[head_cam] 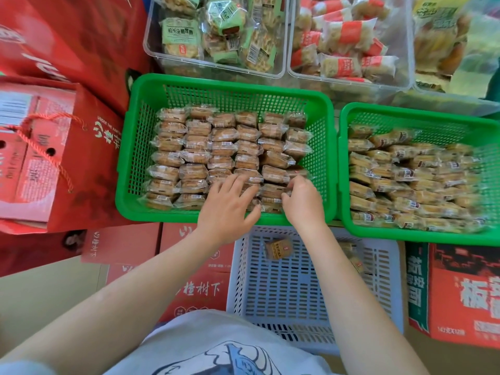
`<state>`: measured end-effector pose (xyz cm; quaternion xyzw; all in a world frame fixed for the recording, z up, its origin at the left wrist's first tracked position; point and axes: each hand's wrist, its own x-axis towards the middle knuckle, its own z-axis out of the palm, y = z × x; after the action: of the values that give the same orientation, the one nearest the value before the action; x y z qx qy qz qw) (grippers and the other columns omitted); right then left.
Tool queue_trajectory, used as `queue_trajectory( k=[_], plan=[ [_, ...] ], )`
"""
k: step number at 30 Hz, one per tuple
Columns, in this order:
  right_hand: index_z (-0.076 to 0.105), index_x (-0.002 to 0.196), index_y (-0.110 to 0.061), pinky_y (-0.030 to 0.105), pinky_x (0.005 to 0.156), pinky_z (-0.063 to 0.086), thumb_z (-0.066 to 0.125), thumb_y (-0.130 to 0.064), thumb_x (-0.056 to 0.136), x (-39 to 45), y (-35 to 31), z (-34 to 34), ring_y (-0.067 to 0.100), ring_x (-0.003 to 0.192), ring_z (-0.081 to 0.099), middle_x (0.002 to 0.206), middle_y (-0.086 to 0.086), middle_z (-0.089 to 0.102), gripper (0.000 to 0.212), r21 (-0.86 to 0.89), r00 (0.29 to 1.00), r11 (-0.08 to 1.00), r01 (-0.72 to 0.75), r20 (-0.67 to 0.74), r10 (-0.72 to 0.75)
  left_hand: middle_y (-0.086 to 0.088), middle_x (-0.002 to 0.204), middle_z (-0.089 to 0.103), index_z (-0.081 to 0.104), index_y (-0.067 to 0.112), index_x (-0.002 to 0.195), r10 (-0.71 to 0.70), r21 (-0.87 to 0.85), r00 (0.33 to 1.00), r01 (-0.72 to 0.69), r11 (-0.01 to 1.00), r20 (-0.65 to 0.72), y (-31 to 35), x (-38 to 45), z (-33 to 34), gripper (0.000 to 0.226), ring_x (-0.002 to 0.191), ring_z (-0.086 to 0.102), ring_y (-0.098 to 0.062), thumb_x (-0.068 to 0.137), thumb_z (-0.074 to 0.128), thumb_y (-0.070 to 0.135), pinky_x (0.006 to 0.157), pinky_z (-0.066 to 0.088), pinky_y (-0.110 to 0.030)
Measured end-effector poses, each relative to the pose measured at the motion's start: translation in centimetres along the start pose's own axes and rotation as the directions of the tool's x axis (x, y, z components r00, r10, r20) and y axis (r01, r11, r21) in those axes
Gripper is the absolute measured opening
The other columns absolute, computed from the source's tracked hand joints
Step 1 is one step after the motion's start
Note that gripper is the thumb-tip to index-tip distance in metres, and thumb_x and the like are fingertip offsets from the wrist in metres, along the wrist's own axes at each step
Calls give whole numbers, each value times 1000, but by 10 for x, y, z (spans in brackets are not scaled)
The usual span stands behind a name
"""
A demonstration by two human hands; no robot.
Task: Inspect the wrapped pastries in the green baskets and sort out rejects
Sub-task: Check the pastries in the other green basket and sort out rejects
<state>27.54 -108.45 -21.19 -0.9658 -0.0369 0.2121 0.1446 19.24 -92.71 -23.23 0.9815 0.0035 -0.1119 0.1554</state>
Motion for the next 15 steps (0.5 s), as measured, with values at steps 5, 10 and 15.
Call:
queue_trajectory(
  k=[5,10,15],
  plan=[
    [59,114,-4,33,73,40,56,-12,99,-3,-5,6,33,102,59,124,15,54,17,-63,1000,998,-25,4,26,-3,128,62,61,21,134,4,25,1000,-4,1000,-5,1,-1,-1,60,122,48,-24,96,27,53,103,34,-43],
    [58,101,-12,31,73,36,49,-13,102,-1,0,-8,22,85,49,112,9,54,9,95,992,993,-74,109,64,-3,129,61,60,22,136,9,35,1000,-9,999,-13,1,-1,-1,54,124,47,-24,98,34,51,104,34,-44],
    [54,92,-20,45,94,54,50,-15,102,-9,9,-33,26,101,60,104,1,59,12,606,919,732,-311,387,71,-3,131,58,57,23,139,6,49,1000,-6,999,7,0,1,-1,54,125,45,-23,100,33,52,103,33,-43]
  ],
)
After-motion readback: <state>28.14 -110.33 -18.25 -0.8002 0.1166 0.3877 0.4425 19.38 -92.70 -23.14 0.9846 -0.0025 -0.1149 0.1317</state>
